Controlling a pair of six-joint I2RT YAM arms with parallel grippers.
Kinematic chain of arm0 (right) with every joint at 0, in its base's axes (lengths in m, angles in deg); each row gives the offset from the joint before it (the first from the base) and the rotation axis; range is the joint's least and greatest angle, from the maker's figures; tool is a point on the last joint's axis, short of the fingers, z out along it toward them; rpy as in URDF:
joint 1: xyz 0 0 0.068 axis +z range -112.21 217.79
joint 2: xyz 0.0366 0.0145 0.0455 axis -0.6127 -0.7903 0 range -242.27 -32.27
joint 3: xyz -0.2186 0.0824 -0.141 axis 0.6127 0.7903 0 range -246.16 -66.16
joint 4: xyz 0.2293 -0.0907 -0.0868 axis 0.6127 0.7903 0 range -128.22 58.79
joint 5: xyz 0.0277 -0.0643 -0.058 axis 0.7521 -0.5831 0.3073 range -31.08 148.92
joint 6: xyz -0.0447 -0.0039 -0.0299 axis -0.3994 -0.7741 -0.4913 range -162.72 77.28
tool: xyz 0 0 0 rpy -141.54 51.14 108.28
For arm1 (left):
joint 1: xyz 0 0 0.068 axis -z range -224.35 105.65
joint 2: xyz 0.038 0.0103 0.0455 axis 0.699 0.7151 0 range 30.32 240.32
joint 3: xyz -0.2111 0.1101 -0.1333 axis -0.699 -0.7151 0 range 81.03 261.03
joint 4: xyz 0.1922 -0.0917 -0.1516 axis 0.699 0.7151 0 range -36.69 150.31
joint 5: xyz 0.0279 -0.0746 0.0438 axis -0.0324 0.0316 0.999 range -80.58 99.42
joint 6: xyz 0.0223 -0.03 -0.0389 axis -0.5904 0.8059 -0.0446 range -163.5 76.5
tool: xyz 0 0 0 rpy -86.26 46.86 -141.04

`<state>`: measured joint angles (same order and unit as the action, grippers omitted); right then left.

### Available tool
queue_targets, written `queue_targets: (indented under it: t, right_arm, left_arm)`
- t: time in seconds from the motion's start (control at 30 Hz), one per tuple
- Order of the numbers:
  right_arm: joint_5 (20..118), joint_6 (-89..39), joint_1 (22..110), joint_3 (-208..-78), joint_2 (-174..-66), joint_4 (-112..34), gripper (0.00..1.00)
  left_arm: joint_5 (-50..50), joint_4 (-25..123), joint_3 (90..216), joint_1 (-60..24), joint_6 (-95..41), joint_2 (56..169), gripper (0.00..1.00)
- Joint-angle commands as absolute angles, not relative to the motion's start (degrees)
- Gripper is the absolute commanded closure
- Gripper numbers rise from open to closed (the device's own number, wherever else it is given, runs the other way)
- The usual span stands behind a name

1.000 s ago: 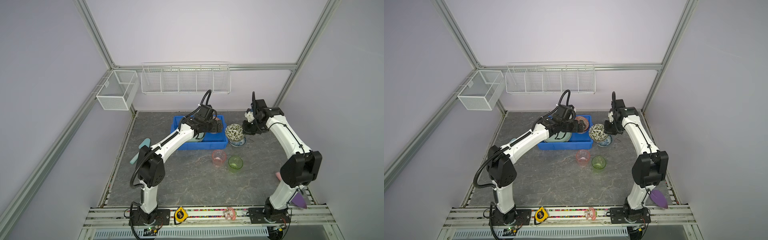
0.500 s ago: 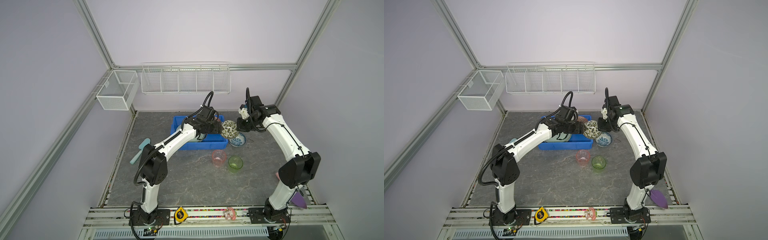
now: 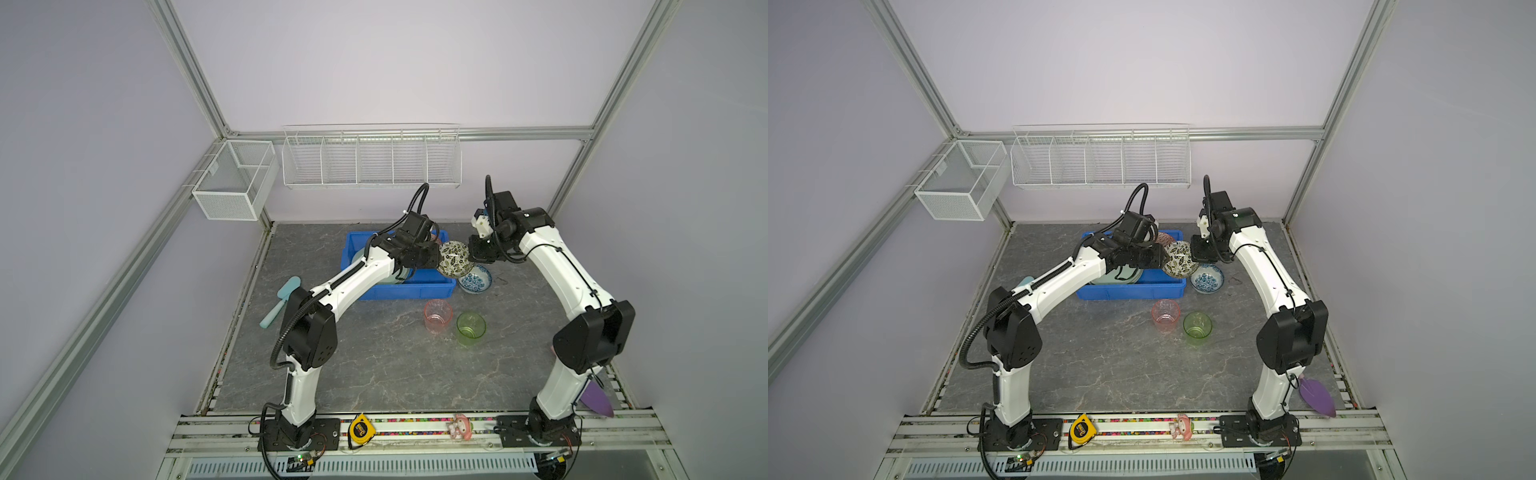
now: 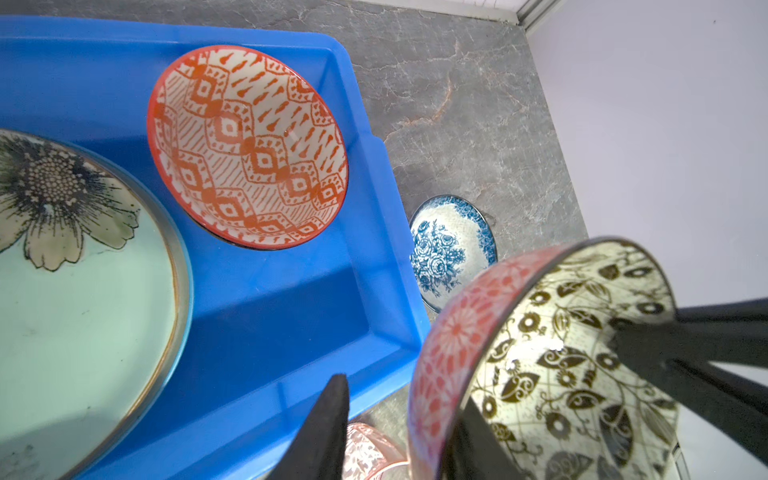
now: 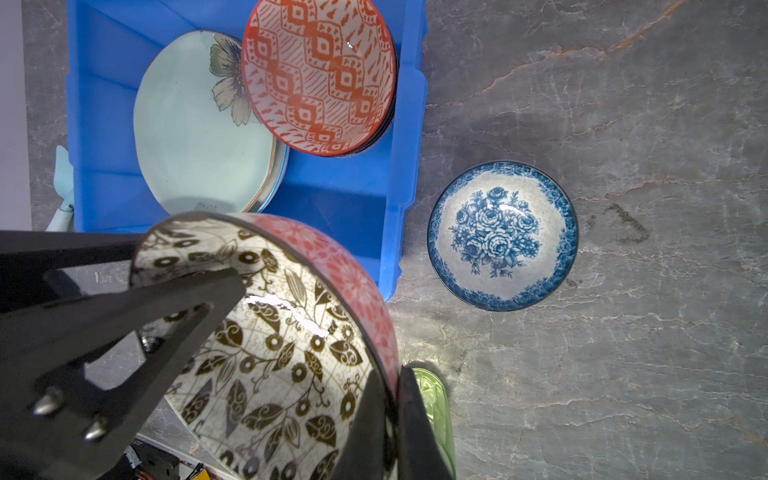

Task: Place the mixed dishes into the plastic bin
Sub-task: 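Grasp the raised leaf bowl with the left gripper while the right gripper holds it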

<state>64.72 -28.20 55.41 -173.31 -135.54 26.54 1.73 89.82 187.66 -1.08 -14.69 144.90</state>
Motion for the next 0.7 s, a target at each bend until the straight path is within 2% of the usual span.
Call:
queue_targets:
  t: [0.0, 0.53, 0.67]
  right_arm:
    - [64.57, -27.89, 55.67, -175.45, -135.63, 26.16, 0.93]
    - [65.77, -27.4, 56.72, -176.11, -135.46, 25.59, 0.93]
    - [66.43, -27.41, 56.76, -175.94, -135.11, 25.04, 0.91]
  left_arm:
    - [2.13, 91.43, 189.32, -0.85, -15.12, 145.9, 0.7]
    - [2.82, 91.72, 189.05, -0.87, -14.78, 145.77, 0.99]
    - [3.24, 91.94, 188.97, -0.84, -14.55, 145.68, 1.0]
